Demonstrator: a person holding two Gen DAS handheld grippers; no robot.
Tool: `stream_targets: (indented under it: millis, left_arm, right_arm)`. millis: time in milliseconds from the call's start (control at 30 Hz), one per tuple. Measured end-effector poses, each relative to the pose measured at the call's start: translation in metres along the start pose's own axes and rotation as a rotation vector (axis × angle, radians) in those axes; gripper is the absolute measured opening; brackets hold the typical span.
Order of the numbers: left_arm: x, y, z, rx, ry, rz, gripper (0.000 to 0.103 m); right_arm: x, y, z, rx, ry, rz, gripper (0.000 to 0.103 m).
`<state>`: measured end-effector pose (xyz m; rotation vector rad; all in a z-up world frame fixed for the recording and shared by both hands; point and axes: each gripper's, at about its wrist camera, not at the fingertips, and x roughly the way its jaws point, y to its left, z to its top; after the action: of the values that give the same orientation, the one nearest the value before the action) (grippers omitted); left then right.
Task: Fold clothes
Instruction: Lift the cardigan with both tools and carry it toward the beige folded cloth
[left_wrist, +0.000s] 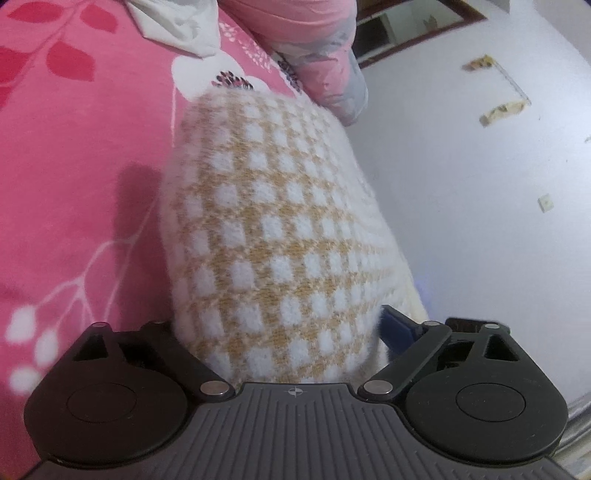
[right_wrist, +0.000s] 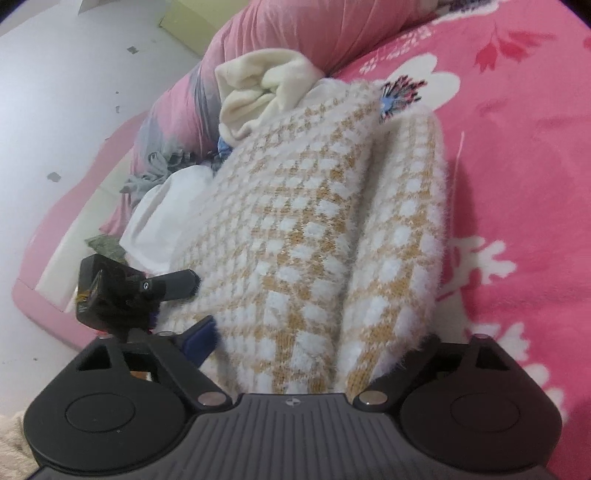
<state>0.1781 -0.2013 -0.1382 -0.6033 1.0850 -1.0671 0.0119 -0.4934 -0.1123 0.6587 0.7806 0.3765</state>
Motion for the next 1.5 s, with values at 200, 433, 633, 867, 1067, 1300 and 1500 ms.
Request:
stream_targets:
  millis: [200, 433, 633, 867, 1067, 1300, 1500]
  left_arm:
    - [-0.013, -0.01, -0.015, -0.008, -0.009, 0.011, 0.093]
    - [-0.037, -0.027, -0.032, 0.006, -0.026, 0.016, 0.093]
    - [-0.047, -0.047, -0.038, 0.033, -0.024, 0.017, 0.093]
    - [-0.018, -0.097, -0.027, 0.1, -0.002, 0.007, 0.093]
    - [0.047, -0.143, -0.008, 0.095, 0.065, -0.054, 0.093]
    - [0.15, -0.201, 0.013, 0.123, 0.142, -0.139, 0.093]
    - [0.248, -0.231, 0.03, 0.127, 0.212, -0.179, 0.093]
  right_arm:
    - [-0.012, 0.028, -0.013, -0.039, 0.006, -0.034, 0.082]
    - [-0.024, 0.059, -0.03, -0.035, -0.002, -0.045, 0.08]
    - [-0.043, 0.08, -0.042, -0.039, -0.029, -0.051, 0.08]
    - [-0.092, 0.073, -0.035, -0.067, -0.104, -0.019, 0.08]
    - [-0.159, 0.051, -0.004, -0.113, -0.131, -0.082, 0.08]
    - [-0.244, -0.001, 0.053, -0.146, -0.133, -0.16, 0.08]
    - [-0.29, -0.056, 0.11, -0.212, -0.073, -0.274, 0.08]
